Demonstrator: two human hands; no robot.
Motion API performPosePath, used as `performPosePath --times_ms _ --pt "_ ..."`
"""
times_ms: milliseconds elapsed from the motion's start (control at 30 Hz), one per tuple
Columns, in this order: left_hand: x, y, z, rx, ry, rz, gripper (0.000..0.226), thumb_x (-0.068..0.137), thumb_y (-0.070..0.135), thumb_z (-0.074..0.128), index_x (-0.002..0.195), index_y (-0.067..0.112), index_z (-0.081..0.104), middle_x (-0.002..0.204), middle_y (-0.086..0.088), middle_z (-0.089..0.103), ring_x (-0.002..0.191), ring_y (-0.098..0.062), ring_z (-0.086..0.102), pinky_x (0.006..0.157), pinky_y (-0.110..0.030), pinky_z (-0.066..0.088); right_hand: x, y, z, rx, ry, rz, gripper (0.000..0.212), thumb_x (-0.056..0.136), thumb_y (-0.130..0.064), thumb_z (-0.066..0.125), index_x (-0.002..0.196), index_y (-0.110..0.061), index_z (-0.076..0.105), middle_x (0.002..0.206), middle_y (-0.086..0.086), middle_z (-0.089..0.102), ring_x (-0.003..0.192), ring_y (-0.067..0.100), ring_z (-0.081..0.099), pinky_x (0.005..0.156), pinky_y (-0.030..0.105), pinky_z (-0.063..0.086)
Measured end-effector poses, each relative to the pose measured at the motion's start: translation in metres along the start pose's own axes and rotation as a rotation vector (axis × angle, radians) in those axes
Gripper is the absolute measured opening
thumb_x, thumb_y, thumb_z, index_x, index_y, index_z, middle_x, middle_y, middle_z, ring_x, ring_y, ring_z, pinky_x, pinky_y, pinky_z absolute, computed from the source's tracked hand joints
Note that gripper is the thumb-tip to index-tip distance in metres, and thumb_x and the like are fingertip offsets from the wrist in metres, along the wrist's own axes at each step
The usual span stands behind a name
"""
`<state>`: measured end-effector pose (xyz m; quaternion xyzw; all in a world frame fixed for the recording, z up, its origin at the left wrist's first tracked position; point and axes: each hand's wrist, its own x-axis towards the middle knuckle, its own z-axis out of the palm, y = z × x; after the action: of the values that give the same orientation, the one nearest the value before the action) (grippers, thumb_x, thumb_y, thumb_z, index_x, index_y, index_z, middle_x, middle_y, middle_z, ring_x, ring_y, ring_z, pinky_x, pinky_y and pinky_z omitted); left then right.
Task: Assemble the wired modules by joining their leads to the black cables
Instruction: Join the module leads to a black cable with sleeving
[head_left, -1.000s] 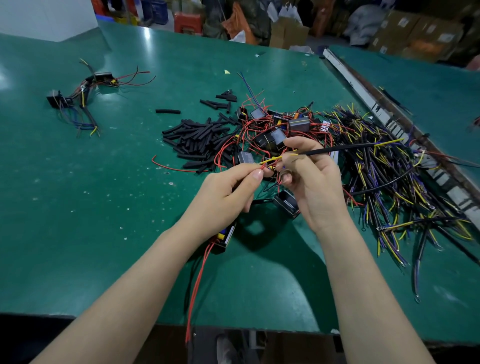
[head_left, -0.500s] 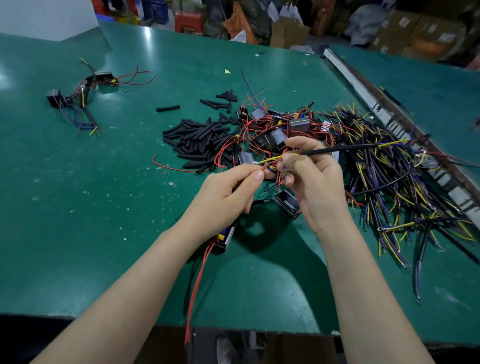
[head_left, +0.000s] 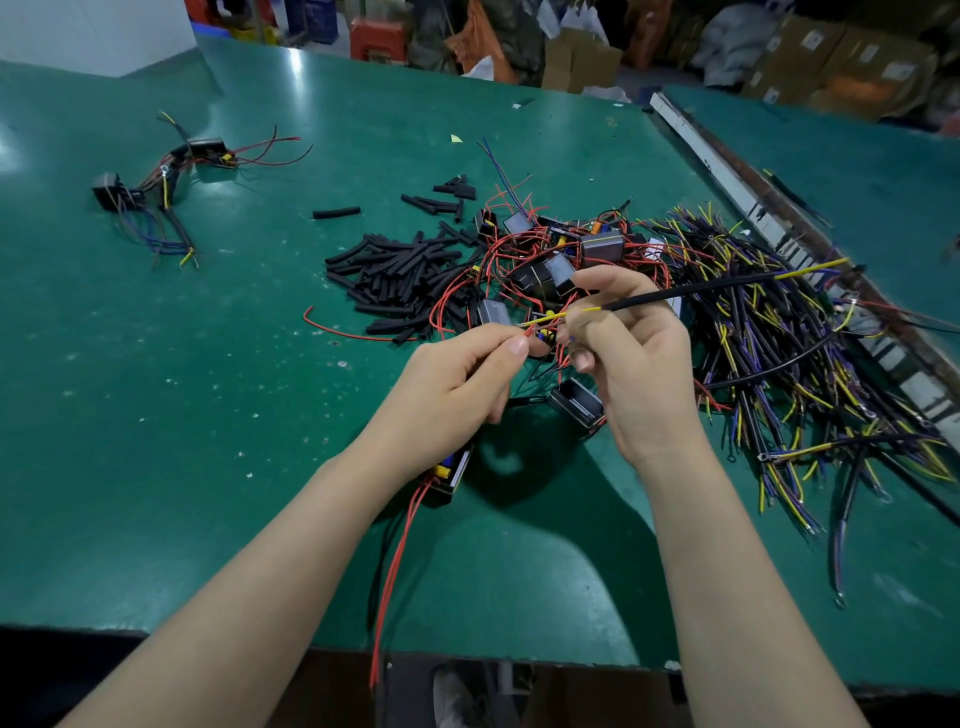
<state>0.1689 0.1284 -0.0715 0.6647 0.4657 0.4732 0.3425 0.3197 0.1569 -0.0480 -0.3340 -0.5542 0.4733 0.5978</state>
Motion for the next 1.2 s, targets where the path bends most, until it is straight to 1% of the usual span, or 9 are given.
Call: performPosePath --times_ms 133,333,567,667,767,833,1000,1100,1200 --pt "0.000 0.000 0.001 0.022 0.000 0.011 0.022 0.093 0.040 0.040 0.093 0.042 0.062 0.045 0.009 0.046 0.050 -0.006 0.046 0.058 -0.024 0.041 -0.004 -0.001 0.004 -0.063 -0.005 -0.054 0.027 0.076 0.005 0.052 0.092 -0.016 0.059 0.061 -0.009 0.061 0.050 0.000 0.053 0.053 0.013 0.042" --pt "-0.001 0.000 0.001 0.088 0.020 0.036 0.033 0.094 0.040 0.039 0.102 0.025 0.067 0.050 0.009 0.050 0.053 -0.006 0.049 0.061 -0.028 0.043 -0.006 0.001 0.002 -0.286 0.039 -0.227 0.029 0.082 0.002 0.059 0.093 -0.025 0.059 0.075 -0.006 0.060 0.065 0.005 0.055 0.063 0.017 0.044" --pt "-0.001 0.002 0.003 0.264 0.053 0.092 0.035 0.092 0.033 0.042 0.117 0.025 0.064 0.055 0.006 0.048 0.054 -0.015 0.046 0.061 -0.038 0.048 -0.009 0.009 0.004 -0.549 0.049 -0.476 0.025 0.082 -0.006 0.057 0.098 -0.026 0.059 0.083 -0.018 0.060 0.069 0.004 0.057 0.066 0.024 0.047" --pt "0.000 0.002 0.001 0.352 0.040 0.100 0.032 0.092 0.033 0.042 0.115 0.025 0.062 0.060 0.004 0.052 0.061 -0.025 0.052 0.062 -0.042 0.048 -0.010 0.013 0.005 -0.595 0.021 -0.453 0.026 0.082 -0.002 0.058 0.101 -0.019 0.064 0.086 -0.018 0.060 0.075 0.005 0.059 0.069 0.024 0.047" --pt "0.000 -0.001 0.002 0.390 0.063 0.090 0.020 0.097 0.031 0.045 0.094 0.021 0.062 0.065 -0.001 0.062 0.068 -0.032 0.058 0.064 -0.044 0.049 -0.009 0.016 0.007 -0.568 0.024 -0.433 0.022 0.087 -0.002 0.058 0.100 -0.020 0.061 0.089 -0.020 0.060 0.076 0.001 0.058 0.070 0.021 0.046" --pt "0.001 -0.002 0.002 0.431 0.088 0.054 0.026 0.099 0.031 0.044 0.084 0.016 0.058 0.065 0.001 0.064 0.070 -0.032 0.060 0.067 -0.044 0.049 -0.009 0.019 0.007 -0.569 -0.002 -0.405 0.016 0.088 -0.001 0.060 0.097 -0.013 0.065 0.089 -0.019 0.061 0.076 0.000 0.058 0.071 0.019 0.045" --pt "0.002 -0.003 0.001 0.460 0.131 0.037 0.027 0.098 0.029 0.043 0.090 0.010 0.061 0.067 -0.004 0.066 0.073 -0.035 0.060 0.068 -0.046 0.048 -0.011 0.020 0.009 -0.561 -0.103 -0.323 0.019 0.084 -0.002 0.062 0.096 -0.016 0.067 0.087 -0.022 0.063 0.082 -0.002 0.060 0.075 0.015 0.045" --pt "0.002 -0.002 0.001 0.471 0.130 0.051 0.029 0.098 0.029 0.043 0.087 0.008 0.059 0.070 -0.008 0.066 0.074 -0.037 0.059 0.067 -0.047 0.047 -0.010 0.016 0.010 -0.533 -0.063 -0.242 0.022 0.083 -0.007 0.060 0.094 -0.025 0.064 0.086 -0.021 0.064 0.078 0.001 0.061 0.073 0.020 0.047" --pt "0.001 -0.001 0.001 0.451 0.119 0.084 0.027 0.100 0.029 0.042 0.095 0.010 0.062 0.074 -0.007 0.066 0.076 -0.034 0.060 0.069 -0.046 0.047 -0.008 0.013 0.010 -0.463 -0.011 -0.103 0.019 0.083 -0.017 0.058 0.089 -0.034 0.062 0.082 -0.010 0.068 0.070 0.010 0.061 0.070 0.036 0.052"
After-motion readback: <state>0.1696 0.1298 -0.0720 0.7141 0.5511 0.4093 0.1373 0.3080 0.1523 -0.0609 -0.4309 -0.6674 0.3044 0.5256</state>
